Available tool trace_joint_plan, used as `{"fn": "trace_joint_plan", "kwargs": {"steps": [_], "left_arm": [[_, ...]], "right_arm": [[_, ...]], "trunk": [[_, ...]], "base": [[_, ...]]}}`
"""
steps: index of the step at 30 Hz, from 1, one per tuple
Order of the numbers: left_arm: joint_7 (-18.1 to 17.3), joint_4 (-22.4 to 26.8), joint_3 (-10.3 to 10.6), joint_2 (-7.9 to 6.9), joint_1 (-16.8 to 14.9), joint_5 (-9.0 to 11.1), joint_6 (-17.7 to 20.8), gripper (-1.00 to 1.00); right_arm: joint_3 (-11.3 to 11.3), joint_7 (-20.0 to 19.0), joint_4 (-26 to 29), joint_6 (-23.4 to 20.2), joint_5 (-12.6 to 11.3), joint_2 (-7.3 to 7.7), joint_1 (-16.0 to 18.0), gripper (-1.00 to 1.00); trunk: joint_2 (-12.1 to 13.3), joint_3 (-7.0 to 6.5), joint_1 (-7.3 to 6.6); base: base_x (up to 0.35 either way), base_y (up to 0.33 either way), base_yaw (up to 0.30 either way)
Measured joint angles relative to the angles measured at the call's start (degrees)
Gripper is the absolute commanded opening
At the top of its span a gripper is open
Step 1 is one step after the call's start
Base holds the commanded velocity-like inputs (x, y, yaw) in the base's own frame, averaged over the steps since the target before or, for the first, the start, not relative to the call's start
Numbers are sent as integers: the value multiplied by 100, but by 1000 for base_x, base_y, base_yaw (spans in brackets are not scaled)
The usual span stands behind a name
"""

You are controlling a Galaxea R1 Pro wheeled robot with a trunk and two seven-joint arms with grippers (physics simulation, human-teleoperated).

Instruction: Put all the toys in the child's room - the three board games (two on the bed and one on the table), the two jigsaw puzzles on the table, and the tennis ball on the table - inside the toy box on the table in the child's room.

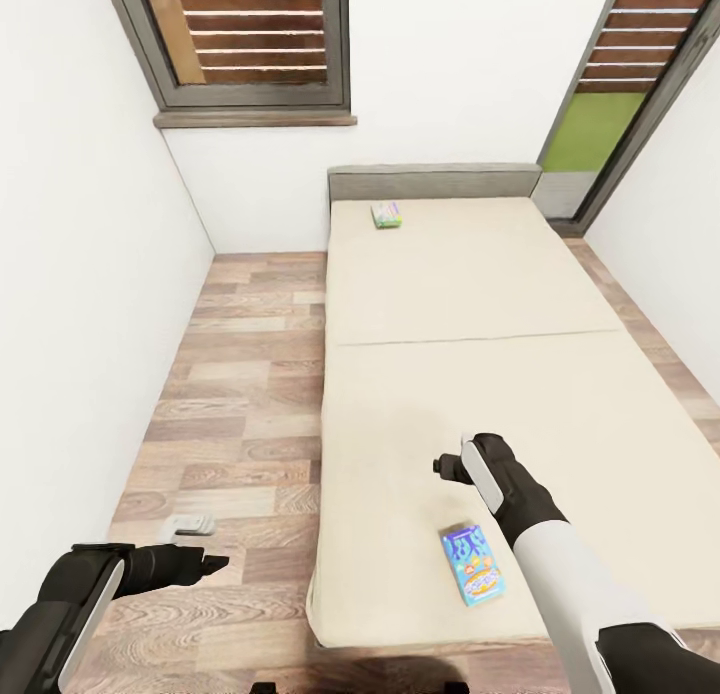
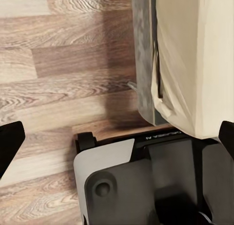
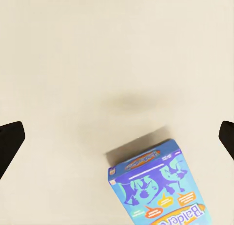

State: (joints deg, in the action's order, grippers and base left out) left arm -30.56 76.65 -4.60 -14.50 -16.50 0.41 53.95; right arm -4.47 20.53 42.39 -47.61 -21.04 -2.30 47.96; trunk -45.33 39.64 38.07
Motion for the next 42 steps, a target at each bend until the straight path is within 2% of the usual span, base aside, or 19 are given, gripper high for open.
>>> {"fn": "trace_joint_plan", "kwargs": {"steps": [14, 26, 42], "left_arm": [[0, 3, -2, 0, 0, 0, 0, 100], [-1, 4, -8, -7, 0, 6, 2, 100], [-1, 4, -9, -9, 0, 8, 0, 100]], "right_arm": [[-9, 0, -133, 17, 1, 8, -5, 100], [-6, -28, -491, 292, 9, 14, 0, 100], [-6, -42, -543, 326, 12, 64, -1, 100]], "trunk": [[0, 131, 0], [0, 243, 0], [0, 392, 0]], "base": [[2, 1, 0], [0, 0, 0], [0, 0, 0]]}}
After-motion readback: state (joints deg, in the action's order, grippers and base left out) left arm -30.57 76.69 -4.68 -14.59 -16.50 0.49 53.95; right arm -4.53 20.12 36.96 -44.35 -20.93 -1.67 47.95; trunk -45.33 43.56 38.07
